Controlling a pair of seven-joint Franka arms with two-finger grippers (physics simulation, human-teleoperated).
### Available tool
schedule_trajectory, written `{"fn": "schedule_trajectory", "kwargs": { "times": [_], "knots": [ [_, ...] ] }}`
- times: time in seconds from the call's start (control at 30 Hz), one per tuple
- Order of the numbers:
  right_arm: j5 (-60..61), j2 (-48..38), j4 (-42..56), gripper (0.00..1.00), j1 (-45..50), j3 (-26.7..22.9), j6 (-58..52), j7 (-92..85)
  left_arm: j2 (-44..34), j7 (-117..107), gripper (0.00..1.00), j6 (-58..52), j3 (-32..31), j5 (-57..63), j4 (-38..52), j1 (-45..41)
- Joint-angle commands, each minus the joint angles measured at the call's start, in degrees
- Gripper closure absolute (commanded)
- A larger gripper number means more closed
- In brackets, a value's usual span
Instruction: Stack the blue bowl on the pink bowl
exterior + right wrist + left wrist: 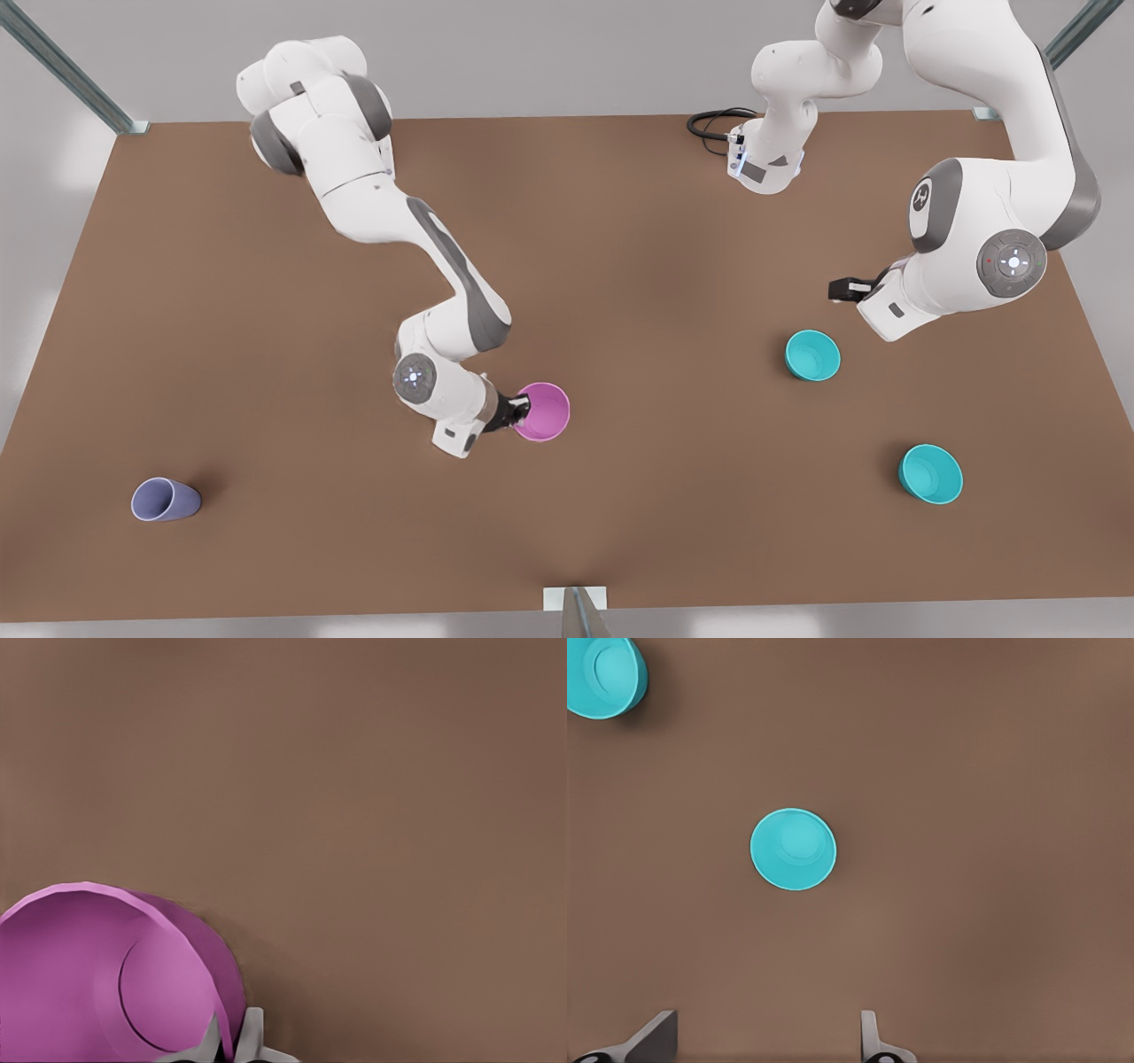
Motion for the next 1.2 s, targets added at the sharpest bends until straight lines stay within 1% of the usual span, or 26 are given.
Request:
{"fn": "schedule_trajectory", "kwargs": {
  "times": [0.0, 0.03, 0.13, 0.23, 0.27, 0.3, 0.33, 0.4, 0.5, 0.53, 0.57, 0.63, 0.67, 0.7, 0.73, 0.77, 0.8, 0.83, 0.87, 0.9, 0.93, 1.0, 1.03, 1.07, 1.13, 1.17],
  "knots": [
    [-0.1, 2.9, 2.4, 0.79, 2.5, 0.0, 5.3, 35.1, -0.1, -0.7, 0.0, -0.1, 0.0, 0.0, 0.0, 0.0],
    [-0.2, 5.0, 4.5, 0.79, 3.8, -0.1, 5.8, 35.3, -0.1, -0.7, 0.0, -0.1, 0.0, 0.0, 0.0, 0.0],
    [-0.2, 8.1, 6.0, 0.79, 5.2, -0.1, 8.3, 35.3, -0.1, -0.9, 0.0, -0.2, 0.0, 0.0, -0.2, 0.0],
    [-0.1, 9.0, 6.4, 0.79, 5.3, 0.0, 8.6, 35.1, 0.3, -1.2, 0.0, -0.4, 0.1, -0.1, -1.5, 0.4],
    [-0.1, 9.4, 6.4, 0.58, 5.3, 0.0, 9.3, 35.0, 1.1, -1.3, 0.0, 0.1, 0.1, -0.1, -1.5, 0.6],
    [0.1, 9.6, 6.4, 0.0, 5.3, 0.0, 10.7, 35.2, 2.0, -1.7, 0.0, 4.2, 0.2, -0.1, -4.1, 1.9],
    [0.1, 9.6, 6.4, 0.0, 5.3, 0.0, 10.8, 35.3, 2.4, -1.8, 0.0, 8.6, 1.3, -0.3, -6.9, 3.3],
    [0.0, 9.4, 6.4, 0.0, 5.4, 0.0, 10.8, 35.2, 2.5, 5.5, 0.0, 20.8, 11.6, -8.0, -15.9, 0.5],
    [0.3, 5.4, 4.7, 0.0, 4.6, -0.2, 9.2, 35.1, 4.7, 19.4, 0.0, 35.1, 14.8, -11.4, -24.6, 0.5],
    [0.3, 3.3, 2.5, 0.0, 3.8, -0.3, 8.9, 34.9, 5.6, 23.1, 0.0, 37.3, 16.1, -14.0, -26.0, 0.6],
    [0.2, -0.7, -1.8, 0.0, 1.7, -0.3, 7.0, 34.2, 7.1, 25.9, 0.0, 41.1, 16.9, -15.9, -26.3, 0.9],
    [0.2, -7.8, -9.3, 0.0, -2.8, -0.3, 1.1, 25.8, 8.6, 25.9, 0.0, 45.8, 17.1, -16.6, -26.3, 0.9],
    [-0.3, -10.4, -11.0, 0.0, -6.1, -0.9, -5.5, 20.5, 9.2, 25.9, 0.0, 46.0, 17.1, -18.6, -26.5, 0.9],
    [-2.5, -12.0, -11.6, 0.0, -6.9, -5.5, -13.0, 17.0, 9.8, 26.0, 0.0, 47.0, 17.1, -18.6, -28.1, 0.7],
    [-2.6, -14.2, -13.9, 0.0, -7.0, -9.6, -17.5, 10.6, 10.2, 26.0, 0.0, 47.2, 17.1, -18.7, -28.5, 0.4],
    [-3.8, -16.9, -16.4, 0.0, -7.0, -14.7, -21.0, 3.1, 11.3, 25.9, 0.0, 47.6, 17.1, -20.0, -28.4, 0.4],
    [-5.8, -19.3, -15.9, 0.0, -7.4, -19.6, -28.0, -3.4, 11.8, 25.9, 0.0, 47.8, 17.0, -23.3, -28.4, -0.1],
    [-6.0, -20.6, -15.8, 0.0, -7.6, -21.6, -30.2, -7.3, 12.3, 25.9, 0.0, 48.5, 17.0, -23.3, -28.4, -0.3],
    [-6.1, -22.9, -15.8, 0.0, -7.6, -24.7, -33.8, -12.1, 13.2, 26.0, 0.0, 48.9, 17.0, -23.3, -28.5, -0.3],
    [-8.3, -25.7, -15.8, 0.0, -7.5, -25.5, -35.2, -14.9, 14.1, 26.0, 0.0, 49.0, 17.0, -23.3, -28.4, -0.3],
    [-12.7, -31.6, -16.0, 0.0, -7.4, -25.4, -37.7, -15.2, 14.7, 26.0, 0.0, 49.0, 17.0, -23.3, -28.5, -0.3],
    [-19.0, -39.1, -15.8, 0.0, -7.4, -25.5, -42.1, -15.2, 16.1, 26.0, 0.0, 48.9, 17.0, -23.3, -28.5, -0.4],
    [-19.2, -39.4, -15.6, 0.0, -7.4, -25.5, -42.8, -15.2, 16.6, 26.0, 0.0, 48.9, 17.0, -23.4, -28.5, -0.4],
    [-18.5, -38.6, -14.4, 0.0, -9.6, -25.5, -42.9, -16.4, 17.1, 26.0, 0.02, 48.9, 17.0, -23.4, -28.5, -0.5],
    [-19.2, -37.8, -11.8, 0.0, -10.4, -24.8, -43.6, -20.1, 17.2, 25.8, 0.57, 48.6, 17.0, -23.4, -28.5, -1.2],
    [-19.2, -37.7, -11.5, 0.0, -10.5, -25.0, -44.3, -20.1, 17.1, 25.8, 0.69, 48.5, 17.0, -23.4, -28.5, -1.2]
  ]
}}
